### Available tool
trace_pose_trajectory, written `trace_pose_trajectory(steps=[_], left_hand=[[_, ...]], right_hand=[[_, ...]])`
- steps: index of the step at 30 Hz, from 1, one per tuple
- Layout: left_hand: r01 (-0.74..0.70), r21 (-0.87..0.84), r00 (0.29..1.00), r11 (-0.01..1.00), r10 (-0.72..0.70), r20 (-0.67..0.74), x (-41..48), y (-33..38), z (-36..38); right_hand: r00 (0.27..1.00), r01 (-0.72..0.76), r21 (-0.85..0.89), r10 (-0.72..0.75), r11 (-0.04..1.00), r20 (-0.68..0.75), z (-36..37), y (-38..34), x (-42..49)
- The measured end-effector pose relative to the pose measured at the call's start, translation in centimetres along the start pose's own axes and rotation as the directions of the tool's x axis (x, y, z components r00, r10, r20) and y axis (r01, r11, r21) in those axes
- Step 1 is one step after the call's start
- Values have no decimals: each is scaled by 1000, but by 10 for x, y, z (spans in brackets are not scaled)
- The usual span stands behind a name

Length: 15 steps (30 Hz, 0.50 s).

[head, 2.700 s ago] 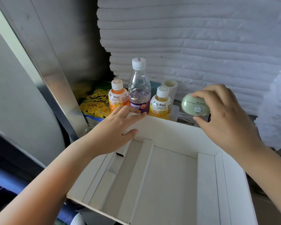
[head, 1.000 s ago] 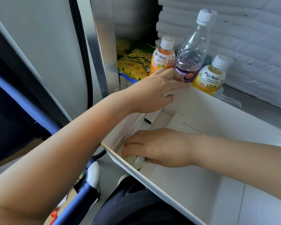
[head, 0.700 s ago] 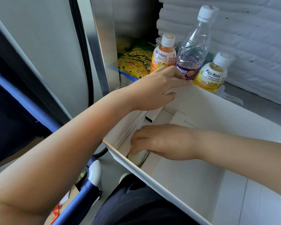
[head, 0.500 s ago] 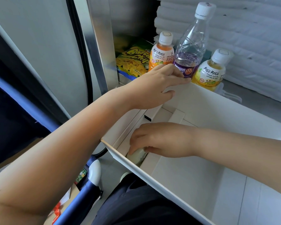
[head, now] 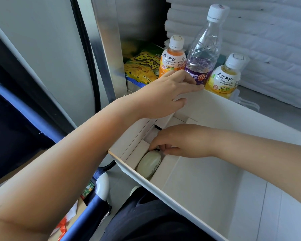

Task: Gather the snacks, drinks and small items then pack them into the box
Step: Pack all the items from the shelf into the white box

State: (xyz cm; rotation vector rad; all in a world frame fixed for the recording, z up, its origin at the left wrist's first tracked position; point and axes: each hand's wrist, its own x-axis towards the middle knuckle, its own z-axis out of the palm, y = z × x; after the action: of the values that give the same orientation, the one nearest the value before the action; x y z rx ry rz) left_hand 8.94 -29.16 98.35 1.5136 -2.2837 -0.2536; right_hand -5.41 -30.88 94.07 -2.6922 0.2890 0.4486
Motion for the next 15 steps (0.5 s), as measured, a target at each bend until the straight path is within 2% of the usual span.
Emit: trace_pose_trajectory(steps=[9,13,15], left_hand=[[1,5,1000,1000,-1,-8,0,1,0],[3,13,1000,1000,-3,-1,0,0,-1],[7,12,1000,1000,-7,1,0,1,-1]], right_hand=[[999,43,-276,-40,960,16,1,2,4],[999,-21,-81,18,997,-46,2,1,2],[997,-38,-59,33,998,-74,4,1,1]])
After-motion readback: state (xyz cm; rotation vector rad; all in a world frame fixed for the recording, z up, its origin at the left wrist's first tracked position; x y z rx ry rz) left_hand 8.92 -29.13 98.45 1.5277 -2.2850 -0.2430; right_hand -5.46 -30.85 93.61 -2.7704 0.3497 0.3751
